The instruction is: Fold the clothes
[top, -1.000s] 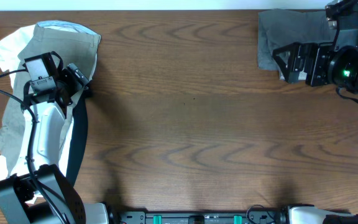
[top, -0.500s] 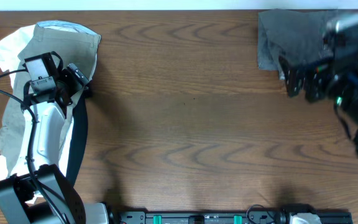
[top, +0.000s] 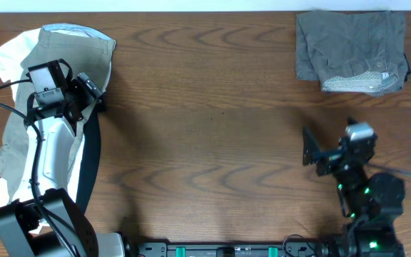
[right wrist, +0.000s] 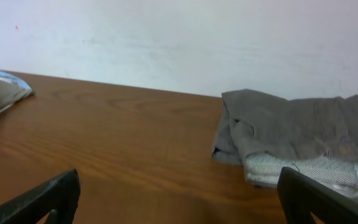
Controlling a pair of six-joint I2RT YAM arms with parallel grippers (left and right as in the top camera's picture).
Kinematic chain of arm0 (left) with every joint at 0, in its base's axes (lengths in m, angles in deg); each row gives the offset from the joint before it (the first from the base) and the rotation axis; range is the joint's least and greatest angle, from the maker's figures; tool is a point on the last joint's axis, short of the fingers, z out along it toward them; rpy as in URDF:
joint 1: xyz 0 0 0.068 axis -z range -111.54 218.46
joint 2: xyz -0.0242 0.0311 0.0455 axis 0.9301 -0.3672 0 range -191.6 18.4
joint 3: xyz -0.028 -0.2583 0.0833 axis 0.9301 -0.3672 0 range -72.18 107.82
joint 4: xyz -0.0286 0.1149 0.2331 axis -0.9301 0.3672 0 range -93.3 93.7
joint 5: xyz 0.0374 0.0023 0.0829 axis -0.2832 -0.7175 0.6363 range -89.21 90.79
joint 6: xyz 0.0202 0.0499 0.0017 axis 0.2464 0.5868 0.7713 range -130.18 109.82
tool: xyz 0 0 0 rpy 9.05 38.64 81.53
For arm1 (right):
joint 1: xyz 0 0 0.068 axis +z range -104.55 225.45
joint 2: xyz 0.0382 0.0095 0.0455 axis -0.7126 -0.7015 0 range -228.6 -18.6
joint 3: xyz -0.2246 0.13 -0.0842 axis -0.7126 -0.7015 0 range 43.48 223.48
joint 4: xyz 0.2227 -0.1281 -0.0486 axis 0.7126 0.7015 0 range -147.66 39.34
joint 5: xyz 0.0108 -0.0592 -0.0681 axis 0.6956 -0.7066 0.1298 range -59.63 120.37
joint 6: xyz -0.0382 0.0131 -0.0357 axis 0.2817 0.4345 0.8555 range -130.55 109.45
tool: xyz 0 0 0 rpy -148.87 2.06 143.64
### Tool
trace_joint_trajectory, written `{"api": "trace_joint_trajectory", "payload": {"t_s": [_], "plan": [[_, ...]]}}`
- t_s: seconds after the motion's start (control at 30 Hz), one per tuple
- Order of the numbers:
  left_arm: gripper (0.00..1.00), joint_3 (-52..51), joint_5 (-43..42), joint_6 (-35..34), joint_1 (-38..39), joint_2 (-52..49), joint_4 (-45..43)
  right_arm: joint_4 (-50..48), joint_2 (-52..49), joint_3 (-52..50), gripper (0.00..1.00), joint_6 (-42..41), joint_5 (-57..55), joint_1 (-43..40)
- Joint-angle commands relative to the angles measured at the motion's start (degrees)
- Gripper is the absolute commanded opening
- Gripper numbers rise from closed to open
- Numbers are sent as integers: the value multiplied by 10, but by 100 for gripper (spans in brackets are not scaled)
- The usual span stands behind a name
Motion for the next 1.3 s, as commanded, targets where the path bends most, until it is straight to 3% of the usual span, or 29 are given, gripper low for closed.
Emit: {"api": "trace_joint_trajectory", "payload": {"t_s": [0.0,0.33,0.73,0.93,1.27], "plan": [[98,6,3,1,-1,-1,0,-30,59,-73,99,-17,-10,-4],[98,6,3,1,-1,-1,0,-40,146,-193,99,-17,-12,-4],[98,6,2,1,-1,-1,0,-7,229,-193,99,-17,-77,-4],[98,6,2,1,-1,-1,0,-3,231,-193,99,-17,-125,-4],[98,6,2,1,-1,-1,0,-3,231,-193,99,-23,-113,-4]]}}
